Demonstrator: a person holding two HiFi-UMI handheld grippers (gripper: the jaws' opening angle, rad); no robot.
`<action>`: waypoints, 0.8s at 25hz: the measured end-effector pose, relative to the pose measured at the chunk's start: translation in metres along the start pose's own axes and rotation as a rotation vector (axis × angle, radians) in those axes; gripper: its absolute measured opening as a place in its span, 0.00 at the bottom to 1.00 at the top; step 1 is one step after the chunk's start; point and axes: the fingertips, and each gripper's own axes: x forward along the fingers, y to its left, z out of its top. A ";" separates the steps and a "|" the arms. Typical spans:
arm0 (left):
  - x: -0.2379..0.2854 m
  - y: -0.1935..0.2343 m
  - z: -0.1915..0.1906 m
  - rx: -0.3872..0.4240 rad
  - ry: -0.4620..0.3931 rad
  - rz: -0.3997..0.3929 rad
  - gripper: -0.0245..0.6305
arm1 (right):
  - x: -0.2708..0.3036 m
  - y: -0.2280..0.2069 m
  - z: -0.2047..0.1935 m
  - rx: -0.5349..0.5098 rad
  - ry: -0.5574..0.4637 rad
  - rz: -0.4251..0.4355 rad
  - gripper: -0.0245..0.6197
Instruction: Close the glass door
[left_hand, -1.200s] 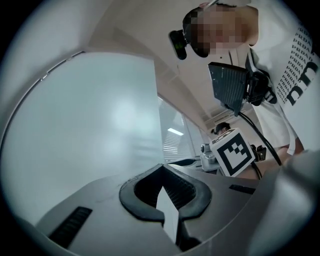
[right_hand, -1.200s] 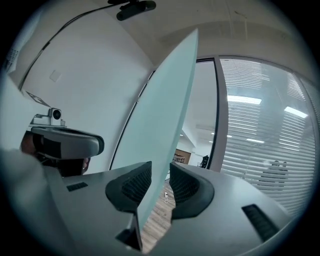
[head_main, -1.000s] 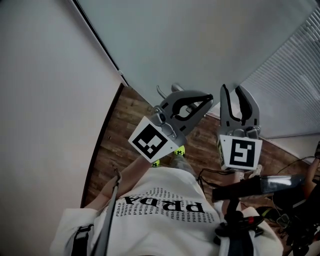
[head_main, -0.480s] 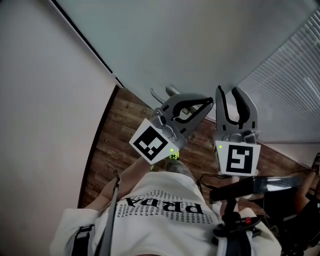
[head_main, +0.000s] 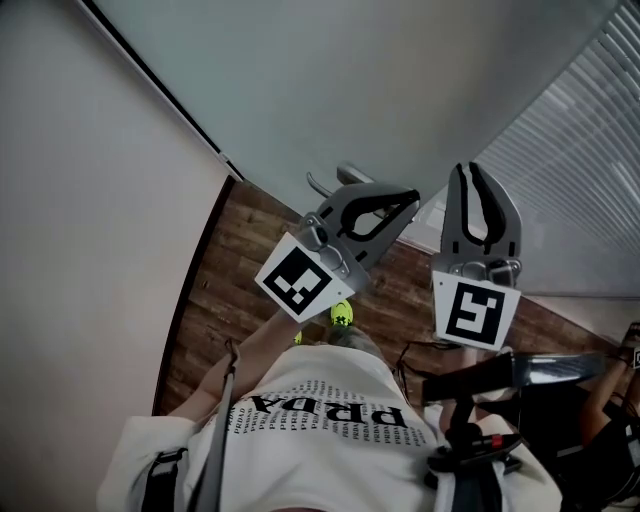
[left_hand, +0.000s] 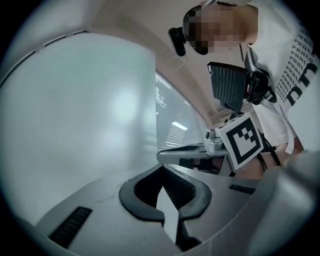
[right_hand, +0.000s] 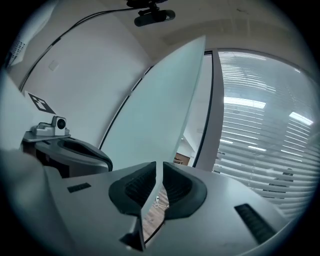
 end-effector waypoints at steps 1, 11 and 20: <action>0.000 0.001 -0.002 0.004 0.001 0.003 0.03 | 0.002 0.002 0.000 -0.005 -0.004 0.005 0.09; 0.004 0.008 0.002 0.019 -0.022 0.021 0.03 | 0.024 0.002 0.003 -0.024 -0.034 0.005 0.04; 0.005 0.012 0.009 0.040 -0.033 0.036 0.03 | 0.042 -0.014 -0.001 -0.018 -0.039 -0.030 0.04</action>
